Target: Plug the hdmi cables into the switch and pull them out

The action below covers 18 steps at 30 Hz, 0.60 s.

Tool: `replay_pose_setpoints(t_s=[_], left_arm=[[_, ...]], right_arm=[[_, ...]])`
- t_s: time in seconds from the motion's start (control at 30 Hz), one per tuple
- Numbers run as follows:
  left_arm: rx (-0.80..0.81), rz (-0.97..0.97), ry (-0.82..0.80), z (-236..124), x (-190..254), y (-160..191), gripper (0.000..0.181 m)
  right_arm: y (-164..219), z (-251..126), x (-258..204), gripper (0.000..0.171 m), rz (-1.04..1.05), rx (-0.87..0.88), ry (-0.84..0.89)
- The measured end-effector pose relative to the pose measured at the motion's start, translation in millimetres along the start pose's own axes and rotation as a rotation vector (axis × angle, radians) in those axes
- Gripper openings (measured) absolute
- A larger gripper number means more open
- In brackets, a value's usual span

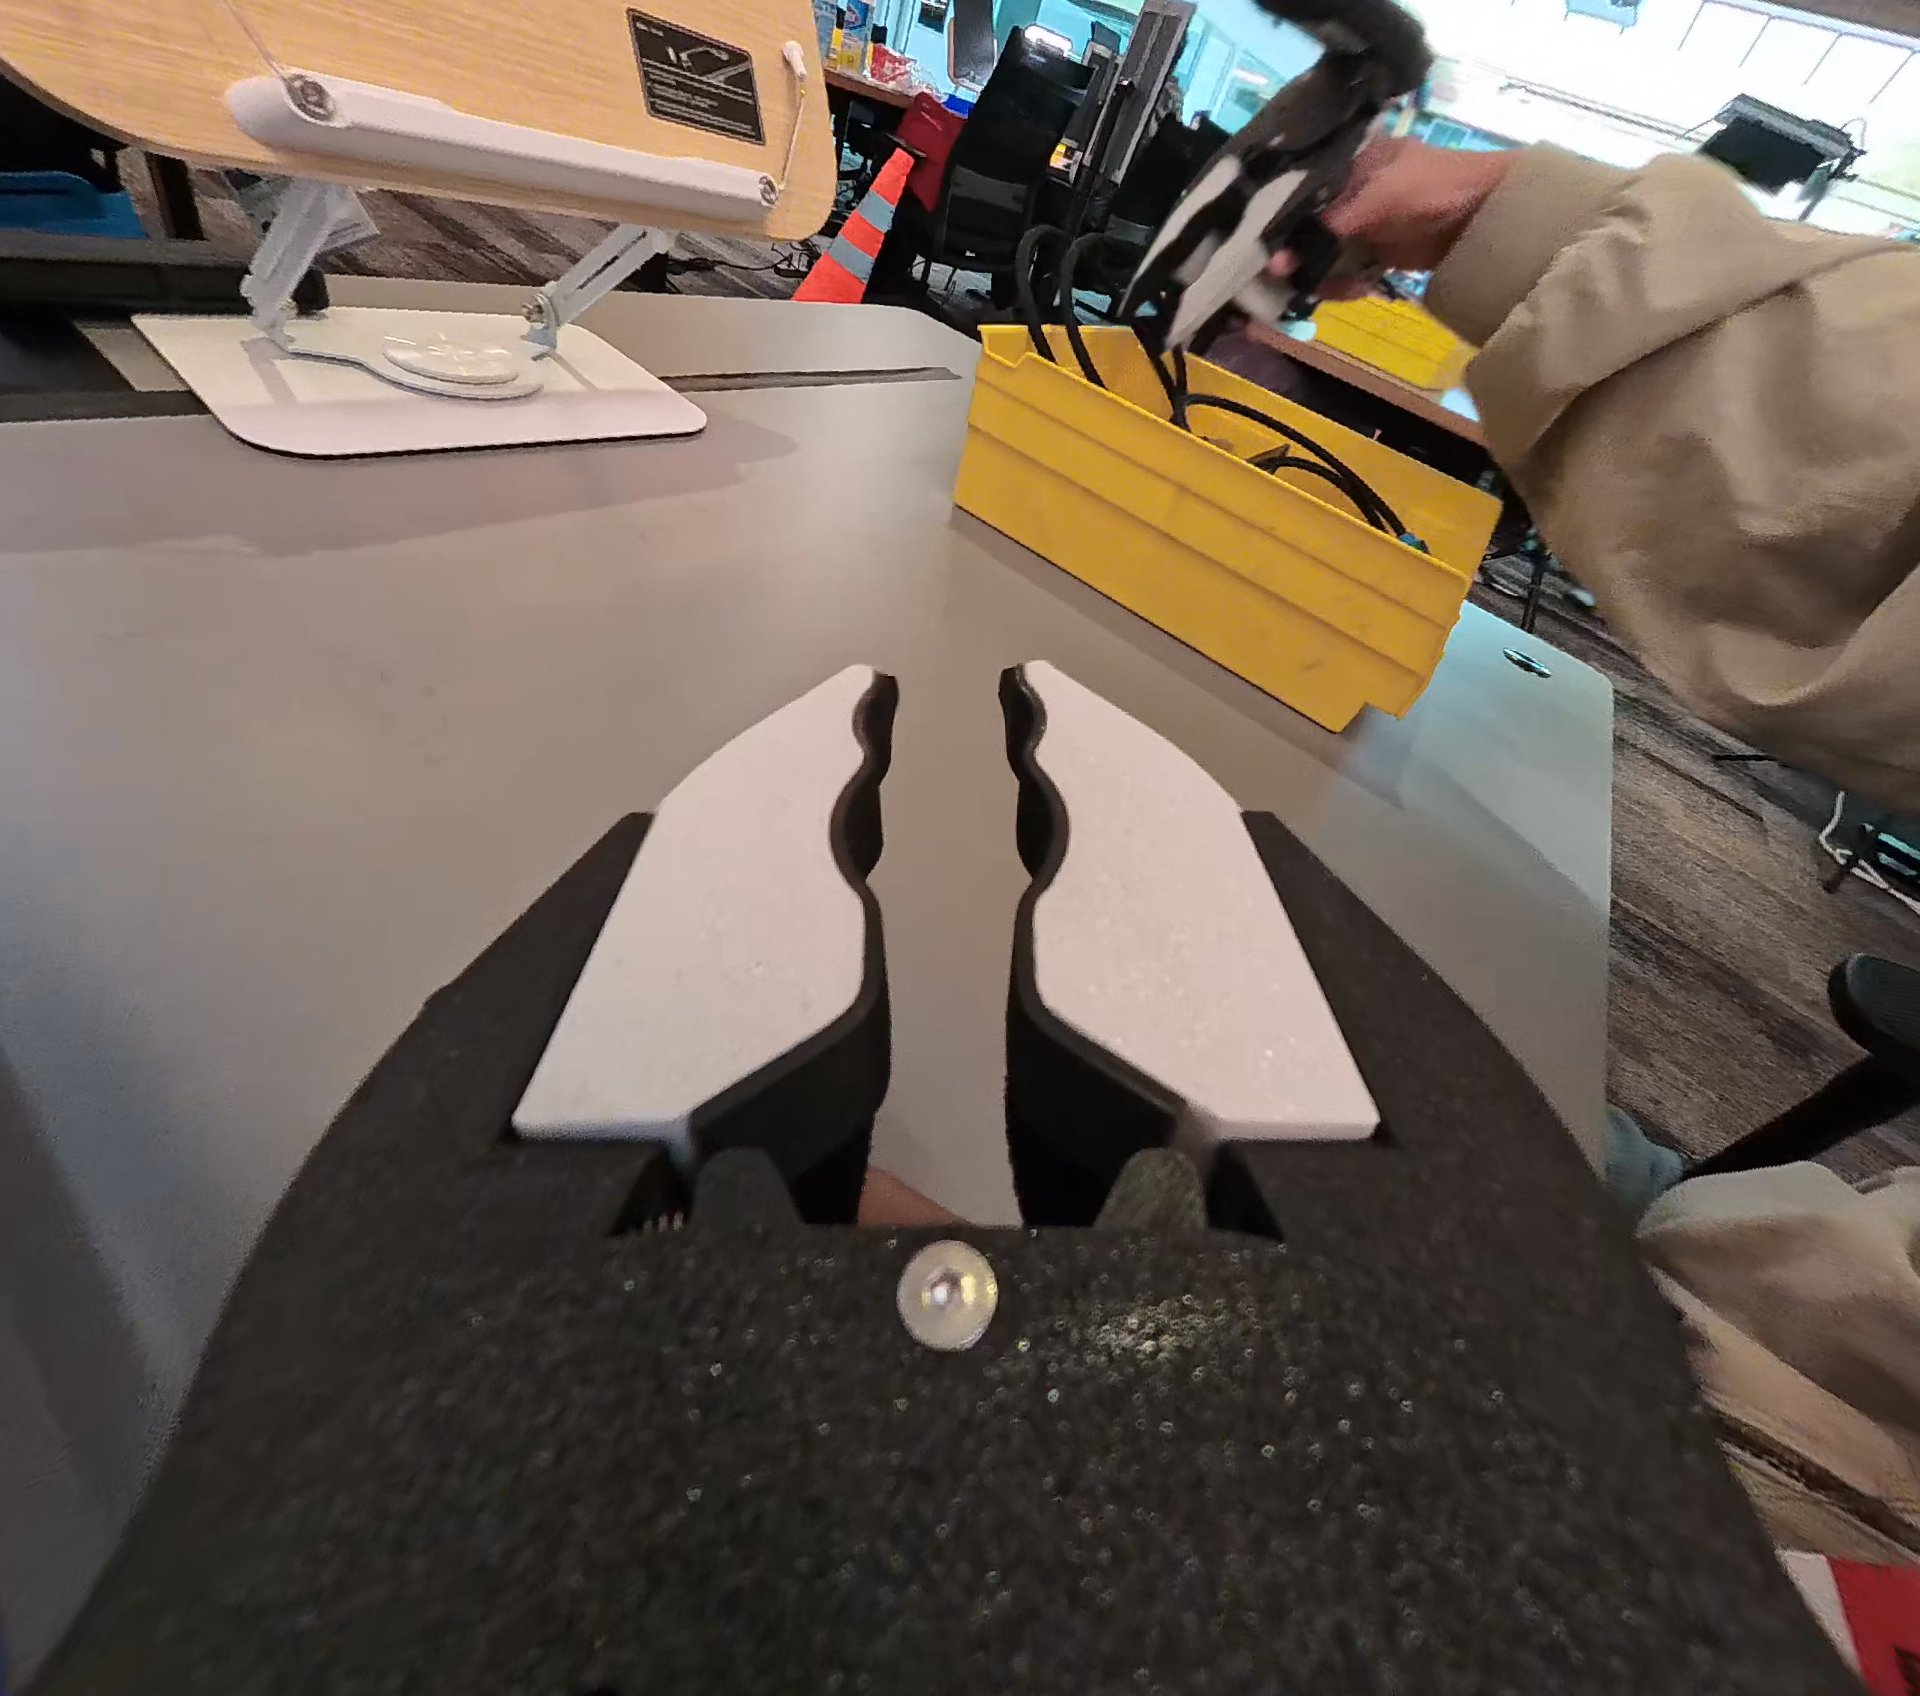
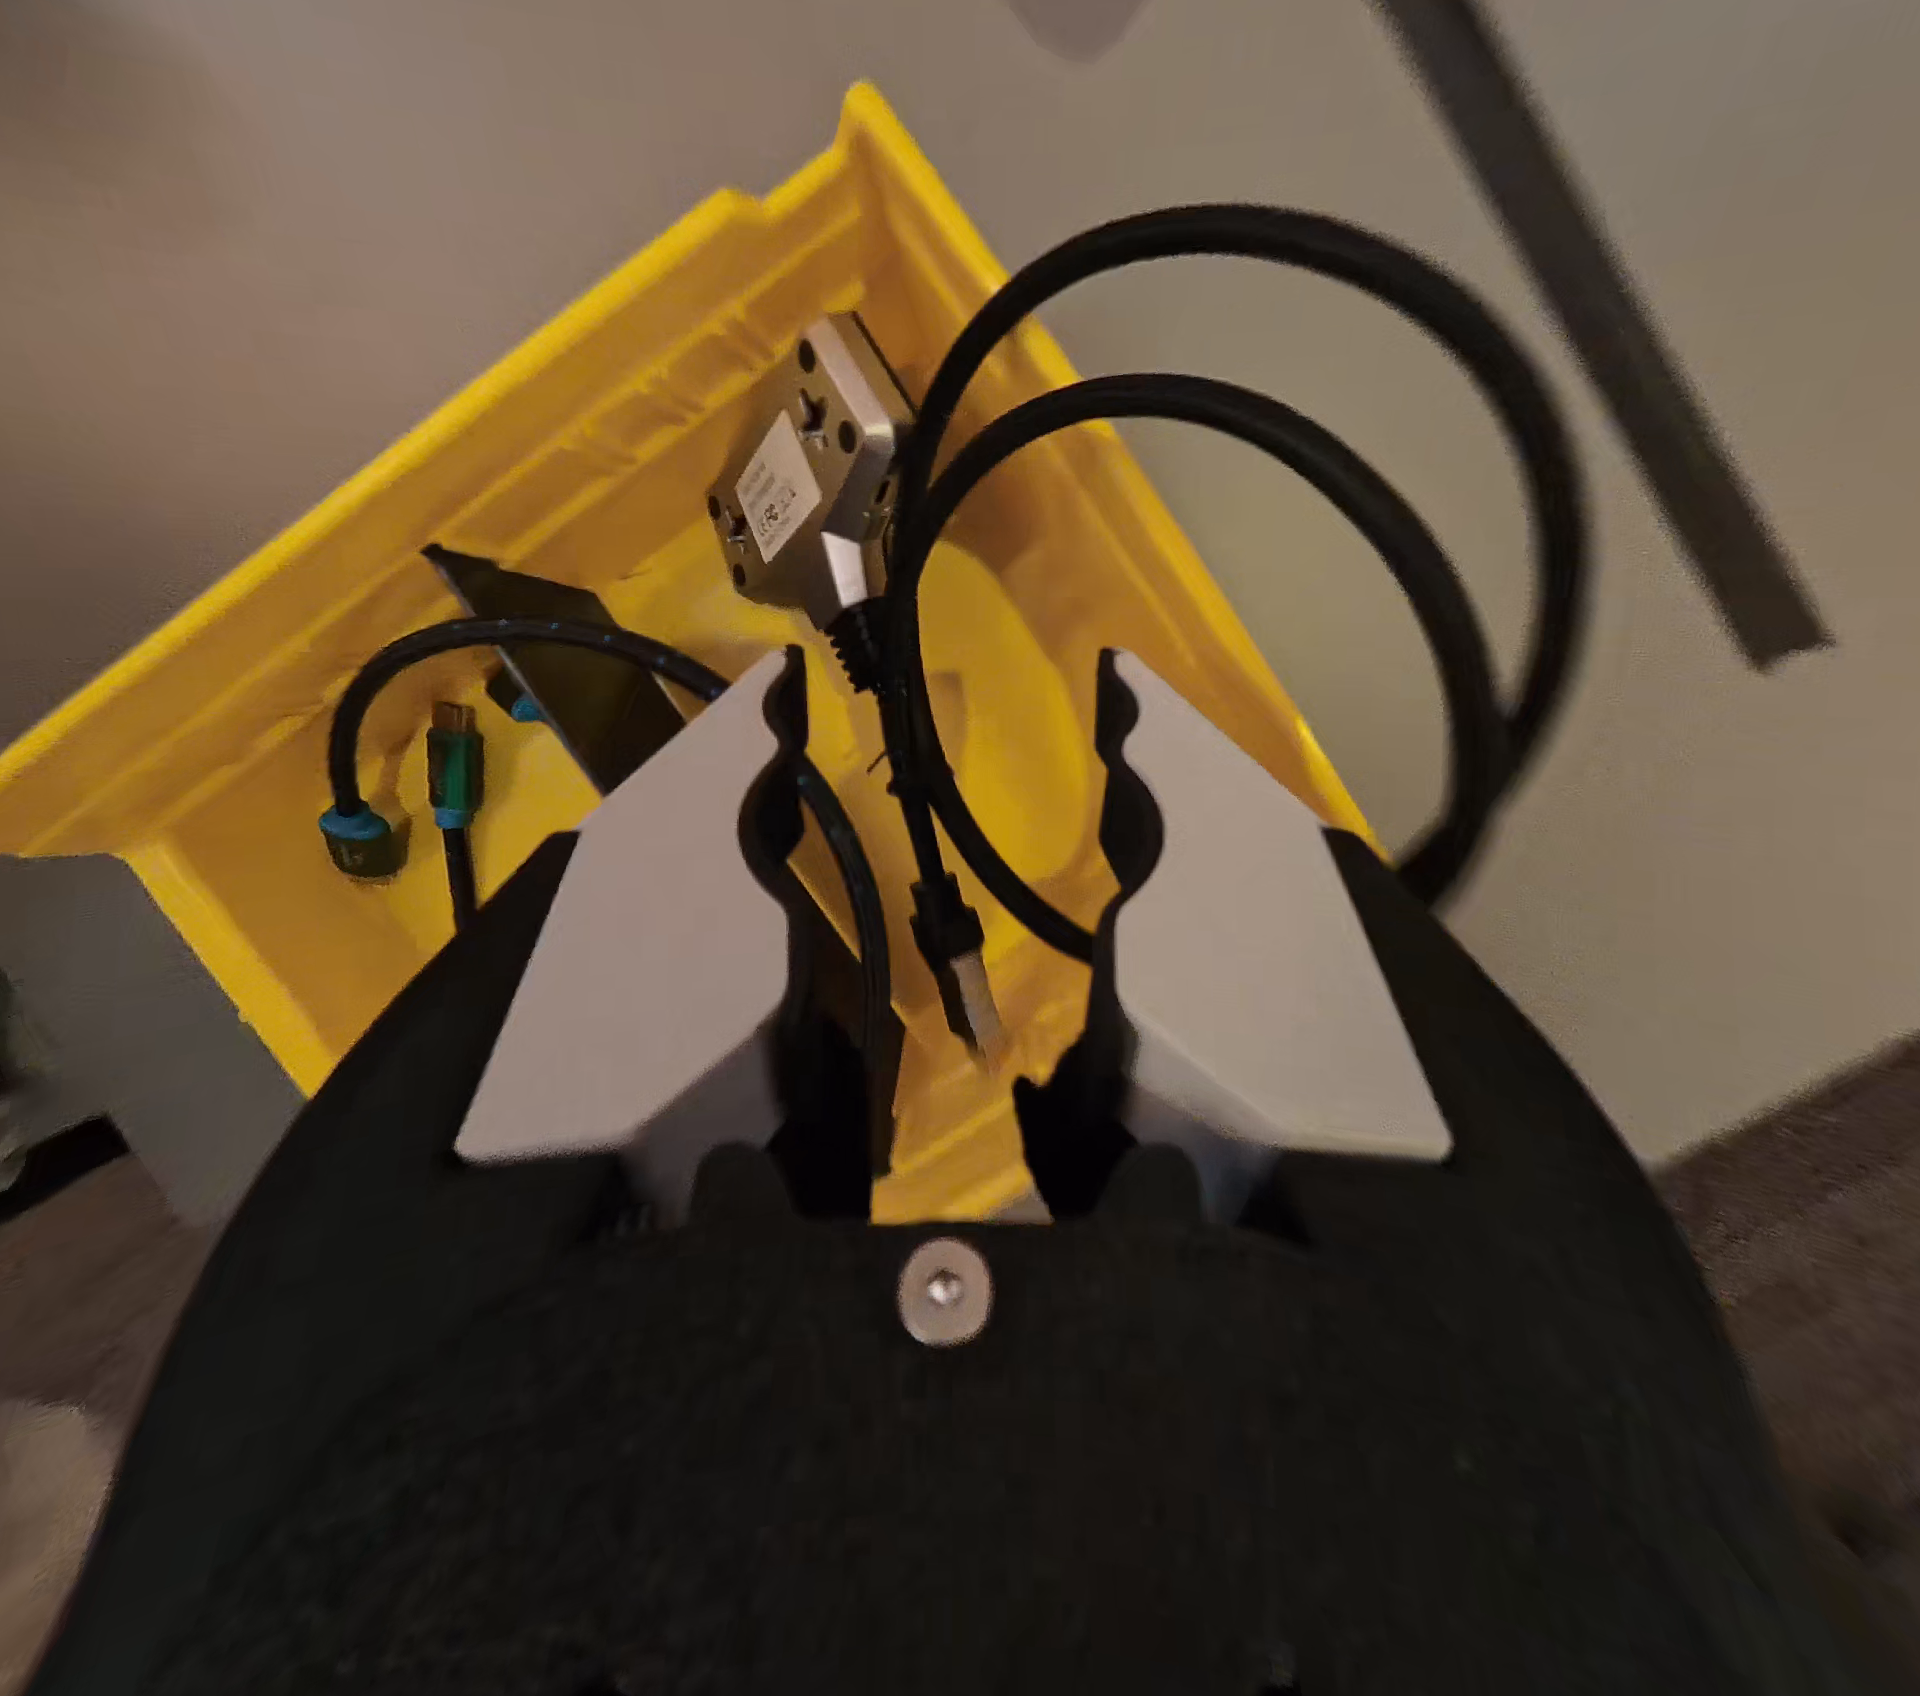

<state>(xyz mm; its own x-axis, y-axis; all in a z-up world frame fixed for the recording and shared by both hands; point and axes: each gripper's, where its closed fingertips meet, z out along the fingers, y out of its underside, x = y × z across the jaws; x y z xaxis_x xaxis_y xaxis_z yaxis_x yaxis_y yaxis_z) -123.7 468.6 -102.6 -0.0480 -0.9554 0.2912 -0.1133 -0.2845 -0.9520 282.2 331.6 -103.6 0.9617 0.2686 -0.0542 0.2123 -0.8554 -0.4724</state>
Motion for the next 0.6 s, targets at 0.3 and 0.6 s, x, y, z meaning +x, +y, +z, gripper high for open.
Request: replay_pose_setpoints(t_s=[0.3, 0.6], left_arm=[[-0.093, 0.133, -0.303, -33.3, -21.4, -0.9, 0.030], [-0.132, 0.089, -0.296, -67.0, -0.5, 49.6, 0.032]], right_arm=[[-36.2, -95.3, -109.1, 0.061, 0.167, 0.710, 0.262], [-36.2, 7.6, -295.8, 0.065, 0.482, 1.072, 0.064]])
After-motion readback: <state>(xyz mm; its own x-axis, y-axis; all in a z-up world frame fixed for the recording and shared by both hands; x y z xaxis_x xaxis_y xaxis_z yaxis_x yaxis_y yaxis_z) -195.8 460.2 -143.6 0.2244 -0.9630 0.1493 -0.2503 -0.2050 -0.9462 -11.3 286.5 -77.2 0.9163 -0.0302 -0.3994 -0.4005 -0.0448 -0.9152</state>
